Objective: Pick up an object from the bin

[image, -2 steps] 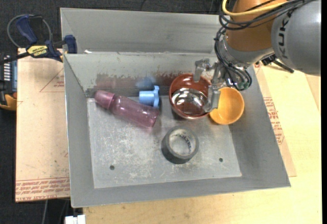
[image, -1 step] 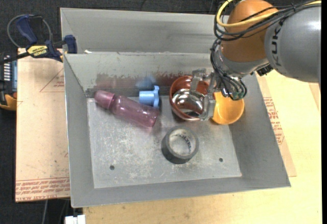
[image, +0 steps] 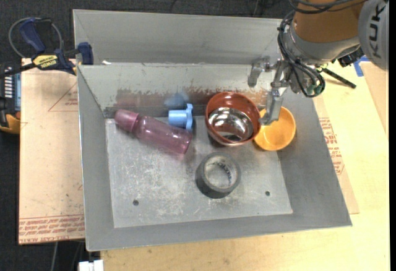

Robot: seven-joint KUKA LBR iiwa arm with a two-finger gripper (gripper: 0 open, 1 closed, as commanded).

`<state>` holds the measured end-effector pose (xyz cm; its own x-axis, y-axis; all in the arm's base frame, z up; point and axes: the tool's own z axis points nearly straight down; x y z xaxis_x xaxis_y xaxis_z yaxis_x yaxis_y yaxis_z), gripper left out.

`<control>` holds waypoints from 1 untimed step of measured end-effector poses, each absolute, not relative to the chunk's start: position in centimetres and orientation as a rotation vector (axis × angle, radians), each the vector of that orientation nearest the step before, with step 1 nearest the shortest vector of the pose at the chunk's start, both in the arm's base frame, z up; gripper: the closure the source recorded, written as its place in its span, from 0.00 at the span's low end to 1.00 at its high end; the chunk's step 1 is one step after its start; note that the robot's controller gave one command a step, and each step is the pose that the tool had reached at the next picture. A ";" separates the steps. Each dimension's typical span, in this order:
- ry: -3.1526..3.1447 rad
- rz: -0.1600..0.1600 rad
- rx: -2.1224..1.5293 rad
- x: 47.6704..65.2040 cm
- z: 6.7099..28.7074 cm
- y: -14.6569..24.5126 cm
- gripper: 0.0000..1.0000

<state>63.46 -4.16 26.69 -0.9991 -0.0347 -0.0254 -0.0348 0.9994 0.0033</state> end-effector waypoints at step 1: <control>3.132 0.006 -0.086 62.5 27.1 -6.3 0.00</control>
Offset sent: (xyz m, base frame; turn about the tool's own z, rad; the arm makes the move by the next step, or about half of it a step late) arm -0.0021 0.0252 -0.0572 -0.3879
